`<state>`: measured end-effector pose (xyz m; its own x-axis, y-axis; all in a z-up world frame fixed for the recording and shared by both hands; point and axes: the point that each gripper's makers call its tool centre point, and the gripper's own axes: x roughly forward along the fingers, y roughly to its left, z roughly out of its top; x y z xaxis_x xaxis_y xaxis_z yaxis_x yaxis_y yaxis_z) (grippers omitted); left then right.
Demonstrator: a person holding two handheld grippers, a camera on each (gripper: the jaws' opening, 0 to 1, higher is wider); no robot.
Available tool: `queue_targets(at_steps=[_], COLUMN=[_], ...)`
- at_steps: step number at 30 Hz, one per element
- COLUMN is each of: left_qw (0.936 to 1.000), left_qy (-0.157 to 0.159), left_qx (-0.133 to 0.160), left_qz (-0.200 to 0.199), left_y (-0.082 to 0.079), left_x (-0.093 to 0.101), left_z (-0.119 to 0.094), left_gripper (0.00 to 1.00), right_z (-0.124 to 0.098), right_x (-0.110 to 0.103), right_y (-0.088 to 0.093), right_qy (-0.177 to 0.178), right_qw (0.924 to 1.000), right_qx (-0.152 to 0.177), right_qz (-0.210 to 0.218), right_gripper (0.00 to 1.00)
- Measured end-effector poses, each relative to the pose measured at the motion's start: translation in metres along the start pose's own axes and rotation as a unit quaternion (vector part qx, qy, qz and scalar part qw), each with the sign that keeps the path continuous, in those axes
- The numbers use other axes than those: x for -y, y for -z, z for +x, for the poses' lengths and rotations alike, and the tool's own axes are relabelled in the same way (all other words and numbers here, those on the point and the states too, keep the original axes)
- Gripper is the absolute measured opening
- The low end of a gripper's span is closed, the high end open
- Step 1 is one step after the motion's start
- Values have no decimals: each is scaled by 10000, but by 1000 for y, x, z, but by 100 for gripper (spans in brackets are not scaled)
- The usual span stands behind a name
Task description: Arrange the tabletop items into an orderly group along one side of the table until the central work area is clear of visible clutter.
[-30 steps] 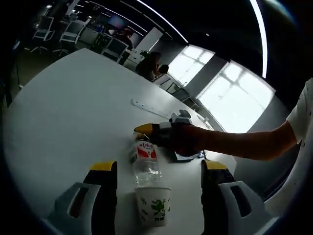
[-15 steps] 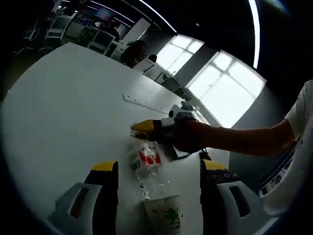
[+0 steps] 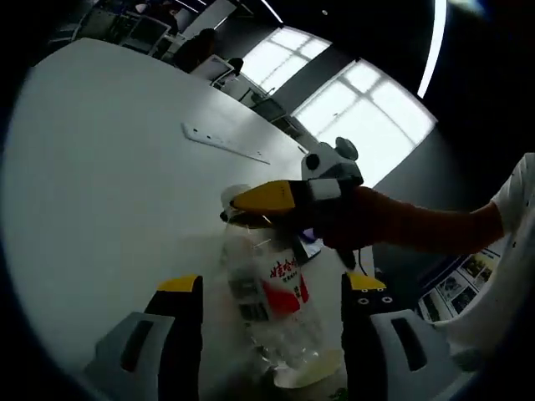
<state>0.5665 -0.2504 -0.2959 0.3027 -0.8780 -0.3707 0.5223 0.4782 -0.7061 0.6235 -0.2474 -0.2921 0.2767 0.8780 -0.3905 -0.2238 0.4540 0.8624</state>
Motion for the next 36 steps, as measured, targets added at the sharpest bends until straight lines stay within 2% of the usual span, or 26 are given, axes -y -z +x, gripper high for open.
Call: queue_targets(at_steps=[2, 3, 5, 11, 13, 19, 24, 28, 30, 32, 35, 36], left_qw=[9998, 9991, 9990, 9970, 9966, 9962, 9953, 9929, 9902, 9895, 9855, 9838], left_qy=[136, 291, 286, 520, 601, 617, 554, 518, 487, 484, 462, 471], left_qx=[-143, -291, -330, -542, -551, -498, -389, -344, -296, -268, -82, -21], left_qz=[-92, 26, 35, 166, 123, 371, 689, 1013, 1273, 1332, 1630, 1732], left_y=[4, 9, 8, 14, 14, 11, 2, -5, -12, -17, -31, -35], left_x=[1, 6, 2, 6, 9, 13, 14, 17, 17, 18, 23, 24], left_z=[7, 9, 13, 18, 17, 17, 15, 14, 14, 14, 13, 13], left_gripper=[65, 63, 62, 48, 45, 44, 42, 41, 41, 40, 39, 39], right_z=[-2, -3, -3, -4, -5, -11, -17, -21, -24, -27, -32, -34], right_x=[-5, -7, -10, -17, -18, -24, -37, -49, -58, -65, -79, -82], right_y=[-2, -2, -2, -3, -4, -6, -12, -18, -21, -21, -28, -30], right_qy=[-64, -61, -91, -129, -153, -183, -246, -232, -267, -217, -266, -249], right_qw=[9999, 9999, 9997, 9991, 9989, 9985, 9959, 9892, 9832, 9785, 9646, 9621], right_qx=[71, 66, 66, 78, 101, 147, 191, 183, 219, 219, 343, 378], right_qz=[-86, -126, -203, -394, -439, -502, -844, -1436, -1795, -2038, -2601, -2690], right_gripper=[18, 18, 18, 18, 18, 18, 18, 18, 18, 18, 18, 18])
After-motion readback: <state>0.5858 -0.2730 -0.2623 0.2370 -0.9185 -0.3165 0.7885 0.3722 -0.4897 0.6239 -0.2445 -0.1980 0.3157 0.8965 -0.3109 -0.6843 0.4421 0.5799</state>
